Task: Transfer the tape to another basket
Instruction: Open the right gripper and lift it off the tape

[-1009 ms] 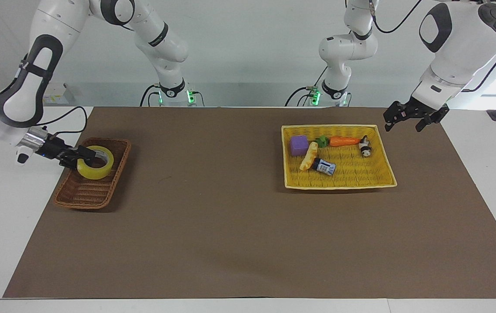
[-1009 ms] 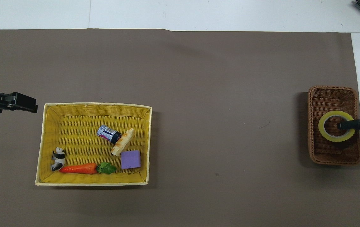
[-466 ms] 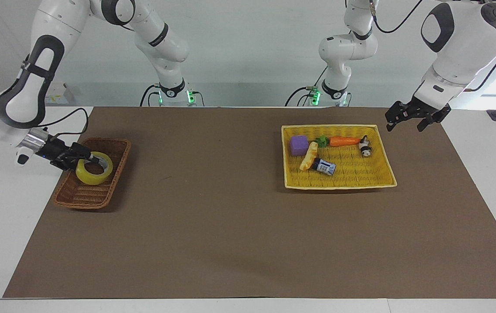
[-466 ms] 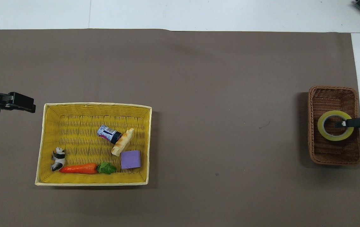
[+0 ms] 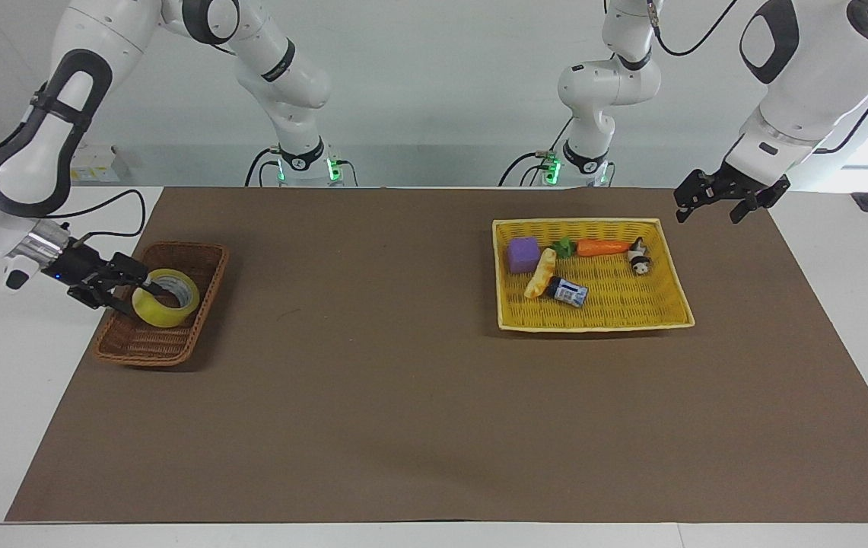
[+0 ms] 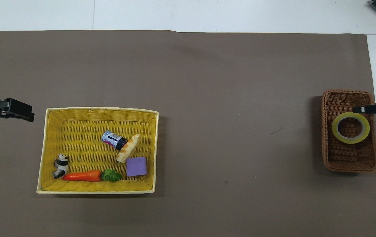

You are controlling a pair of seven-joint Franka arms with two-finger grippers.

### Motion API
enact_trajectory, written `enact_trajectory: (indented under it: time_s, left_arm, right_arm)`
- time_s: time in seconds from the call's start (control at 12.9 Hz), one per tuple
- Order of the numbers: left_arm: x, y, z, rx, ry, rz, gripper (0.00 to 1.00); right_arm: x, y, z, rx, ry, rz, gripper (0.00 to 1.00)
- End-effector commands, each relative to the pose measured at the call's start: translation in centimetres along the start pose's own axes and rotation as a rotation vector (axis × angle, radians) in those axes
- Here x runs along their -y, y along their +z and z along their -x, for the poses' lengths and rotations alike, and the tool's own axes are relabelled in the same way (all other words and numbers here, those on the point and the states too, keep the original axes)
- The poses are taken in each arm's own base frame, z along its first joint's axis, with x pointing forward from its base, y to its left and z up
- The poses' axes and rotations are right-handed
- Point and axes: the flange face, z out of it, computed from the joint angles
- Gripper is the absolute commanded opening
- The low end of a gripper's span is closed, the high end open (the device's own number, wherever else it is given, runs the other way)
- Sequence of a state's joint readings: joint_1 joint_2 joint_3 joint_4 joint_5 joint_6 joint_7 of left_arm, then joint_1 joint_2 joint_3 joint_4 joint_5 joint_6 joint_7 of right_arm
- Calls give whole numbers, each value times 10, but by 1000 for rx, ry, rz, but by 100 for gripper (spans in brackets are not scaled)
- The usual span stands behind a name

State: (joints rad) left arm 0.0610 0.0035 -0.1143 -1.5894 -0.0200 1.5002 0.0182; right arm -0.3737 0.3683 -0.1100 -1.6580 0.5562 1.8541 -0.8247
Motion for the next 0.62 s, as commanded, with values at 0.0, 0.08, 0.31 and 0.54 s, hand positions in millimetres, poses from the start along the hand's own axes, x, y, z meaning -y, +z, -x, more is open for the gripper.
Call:
enact_trajectory:
  time_s: [0.0,0.08,0.31,0.54]
  left_arm:
    - [-10,-10,1,34,32,-26,100]
    - [-11,-11,1,33,35,-36,100]
    - [-4,-19,5,3,19,-22,100]
    - [3,-18,5,4,5,-20,100]
  right_arm:
    - [47,-18,-31,4,-21,147,100]
    - [66,-29,-43,-6,-29,206,100]
    - [106,-38,-70,16,-85,320,100]
    - [161,-41,-81,14,56,427,100]
